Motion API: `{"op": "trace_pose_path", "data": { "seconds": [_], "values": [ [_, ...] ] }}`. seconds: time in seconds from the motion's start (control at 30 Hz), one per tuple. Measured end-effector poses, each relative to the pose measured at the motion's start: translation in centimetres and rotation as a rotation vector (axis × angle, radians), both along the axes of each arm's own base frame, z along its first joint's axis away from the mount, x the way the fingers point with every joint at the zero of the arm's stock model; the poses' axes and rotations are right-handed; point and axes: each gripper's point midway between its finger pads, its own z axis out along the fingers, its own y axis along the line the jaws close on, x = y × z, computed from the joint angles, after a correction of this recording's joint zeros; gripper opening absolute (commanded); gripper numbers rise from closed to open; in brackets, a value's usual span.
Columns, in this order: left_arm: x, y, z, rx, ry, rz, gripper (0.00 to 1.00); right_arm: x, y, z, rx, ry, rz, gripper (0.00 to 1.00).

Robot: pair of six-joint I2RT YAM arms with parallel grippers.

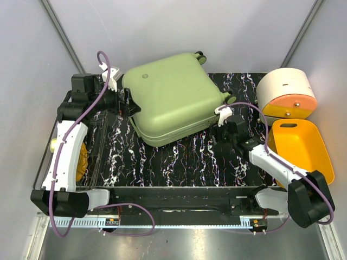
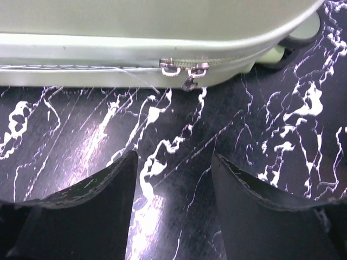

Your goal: Open, take out, and arrange the luggage

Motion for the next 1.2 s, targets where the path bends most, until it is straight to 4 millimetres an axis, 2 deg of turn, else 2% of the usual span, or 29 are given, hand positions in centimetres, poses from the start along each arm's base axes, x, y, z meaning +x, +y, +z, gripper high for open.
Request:
{"op": "trace_pose_path", "data": {
  "seconds": [0.4, 0.53, 0.63, 0.67, 0.73, 1.03, 1.2],
  "values": [
    [0.5, -0.2, -1.1, -0.026, 0.043, 0.015, 0.99, 4.1, 1.7, 0.0, 0.051, -0.18, 0.022, 0.49],
    [0.5, -0.3, -1.1, -0.029, 0.047, 0.017, 0.99, 5.3, 2.1, -0.4, 0.038, -0.185, 0.026, 0.37],
    [0.4, -0.5, -1.1, -0.037, 0.049, 0.004, 0.99, 5.9, 2.0, -0.5, 0.028, -0.187, 0.023, 0.19],
    [0.3, -0.5, -1.2, -0.04, 0.052, -0.001, 0.99, 6.0, 1.8, -0.5, 0.024, -0.187, 0.019, 0.08],
    [0.1, -0.7, -1.4, -0.041, 0.056, -0.015, 0.99, 6.2, 1.3, -0.5, 0.018, -0.188, 0.01, 0.01],
    [-0.1, -0.9, -1.9, -0.018, 0.05, -0.045, 0.99, 7.1, -1.5, -0.3, 0.023, -0.186, 0.014, 0.0],
    [-0.7, -1.5, -2.6, -0.016, 0.065, -0.09, 0.99, 7.2, -1.6, 0.0, 0.053, -0.186, 0.063, 0.0]
  ]
}}
